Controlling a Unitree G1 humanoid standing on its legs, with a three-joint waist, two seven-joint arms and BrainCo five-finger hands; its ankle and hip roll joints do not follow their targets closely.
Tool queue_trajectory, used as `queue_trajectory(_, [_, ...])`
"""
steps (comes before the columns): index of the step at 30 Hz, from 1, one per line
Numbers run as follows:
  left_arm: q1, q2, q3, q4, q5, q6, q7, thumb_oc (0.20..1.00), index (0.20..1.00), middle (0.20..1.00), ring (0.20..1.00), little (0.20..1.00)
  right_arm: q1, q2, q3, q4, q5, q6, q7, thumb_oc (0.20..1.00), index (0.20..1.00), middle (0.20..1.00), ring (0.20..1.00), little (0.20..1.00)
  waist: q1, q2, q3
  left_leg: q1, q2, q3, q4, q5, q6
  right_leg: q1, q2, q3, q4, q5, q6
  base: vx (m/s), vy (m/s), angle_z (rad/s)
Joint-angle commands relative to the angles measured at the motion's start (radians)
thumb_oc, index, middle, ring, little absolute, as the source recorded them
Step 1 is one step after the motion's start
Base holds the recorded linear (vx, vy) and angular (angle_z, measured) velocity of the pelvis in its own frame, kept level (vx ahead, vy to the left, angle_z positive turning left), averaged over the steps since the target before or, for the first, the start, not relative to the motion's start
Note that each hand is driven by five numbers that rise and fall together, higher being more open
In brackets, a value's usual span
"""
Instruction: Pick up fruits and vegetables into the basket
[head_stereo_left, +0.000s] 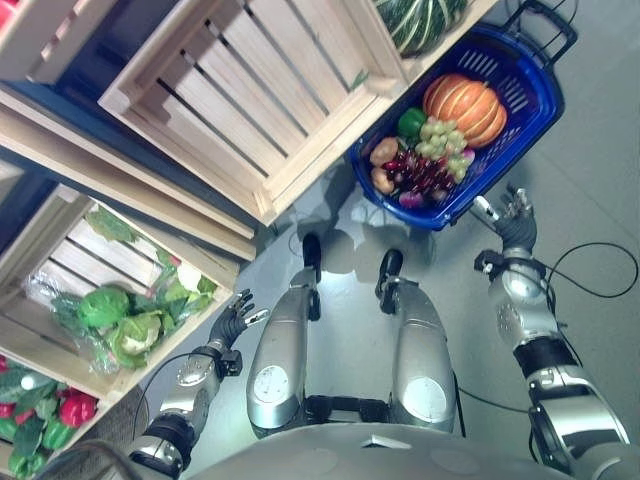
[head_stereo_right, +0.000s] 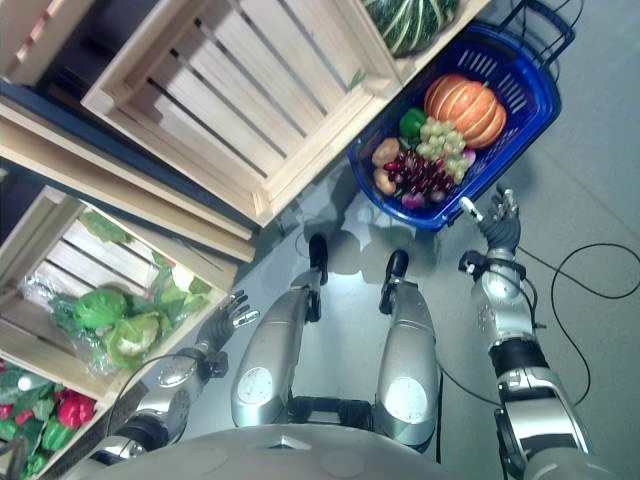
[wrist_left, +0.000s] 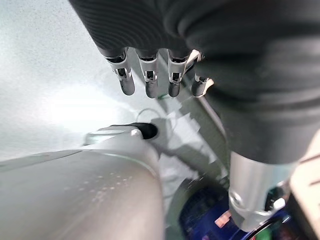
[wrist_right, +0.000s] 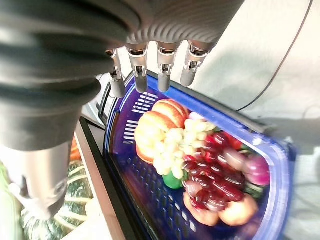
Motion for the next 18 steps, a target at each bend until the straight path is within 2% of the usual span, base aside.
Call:
queue_trajectory(1, [0.072,0.011,0.040,0.034,0.040,-0.049,-0.010,1.000,1.000,1.000,1.000,1.000,0.061,0.034,0.017,-0.036,-0.047,-0.046,0.028,1.000,1.000,1.000,1.000,1.000,-0.006,-0.061,-0.115,0.061,-0.041,0.063,0.026,-0.123,0.035,0.087,0.065,0.011,-0.194,0.116,0.038,0.11,-0.005,-0.02])
queue_trajectory(3, [0.074,0.007,0.044,0.040,0.041,-0.050,-0.010,1.000,1.000,1.000,1.000,1.000,0.074,0.042,0.018,-0.034,-0.044,-0.034,0.040,1.000,1.000,1.000,1.000,1.000,-0.007,-0.066,-0.128,0.079,-0.039,0.062,0.010,-0.121,0.033,0.108,0.066,0.012,-0.210,0.118,0.041,0.09,-0.002,-0.03])
queue_trajectory(5, [0.075,-0.012,0.065,0.087,0.050,-0.055,-0.018,1.000,1.000,1.000,1.000,1.000,0.125,0.072,0.016,0.017,-0.101,-0.012,0.088,1.000,1.000,1.000,1.000,1.000,-0.008,-0.085,-0.192,0.151,-0.037,0.053,-0.062,-0.111,0.030,0.185,0.073,0.015,-0.278,0.132,0.053,0.16,-0.010,-0.01])
queue_trajectory(8, [0.071,-0.025,0.081,0.129,0.063,-0.053,-0.035,1.000,1.000,1.000,1.000,1.000,0.150,0.090,0.032,0.072,-0.131,0.018,0.127,1.000,1.000,1.000,1.000,1.000,-0.003,-0.096,-0.237,0.205,-0.037,0.045,-0.115,-0.103,0.028,0.238,0.080,0.021,-0.327,0.145,0.062,0.12,-0.006,0.01])
queue_trajectory(11, [0.054,-0.039,0.080,0.187,0.064,-0.059,-0.069,1.000,1.000,1.000,1.000,1.000,0.166,0.122,0.062,0.187,-0.185,0.048,0.189,1.000,1.000,1.000,1.000,1.000,0.005,-0.108,-0.286,0.260,-0.038,0.035,-0.169,-0.092,0.026,0.292,0.090,0.024,-0.379,0.163,0.069,0.09,-0.010,0.02])
queue_trajectory(15, [0.032,-0.061,0.074,0.271,0.063,-0.072,-0.121,1.000,1.000,1.000,1.000,1.000,0.170,0.164,0.097,0.345,-0.209,0.095,0.262,1.000,1.000,1.000,1.000,1.000,0.013,-0.122,-0.334,0.305,-0.043,0.038,-0.184,-0.099,0.029,0.341,0.093,0.019,-0.419,0.175,0.071,0.06,-0.005,0.04])
queue_trajectory(18, [0.011,-0.079,0.072,0.327,0.061,-0.030,-0.180,1.000,1.000,1.000,1.000,1.000,0.169,0.204,0.101,0.454,-0.169,0.159,0.352,1.000,1.000,1.000,1.000,1.000,0.017,-0.128,-0.355,0.330,-0.046,0.043,-0.189,-0.105,0.032,0.369,0.095,0.015,-0.432,0.176,0.071,0.01,0.000,0.01])
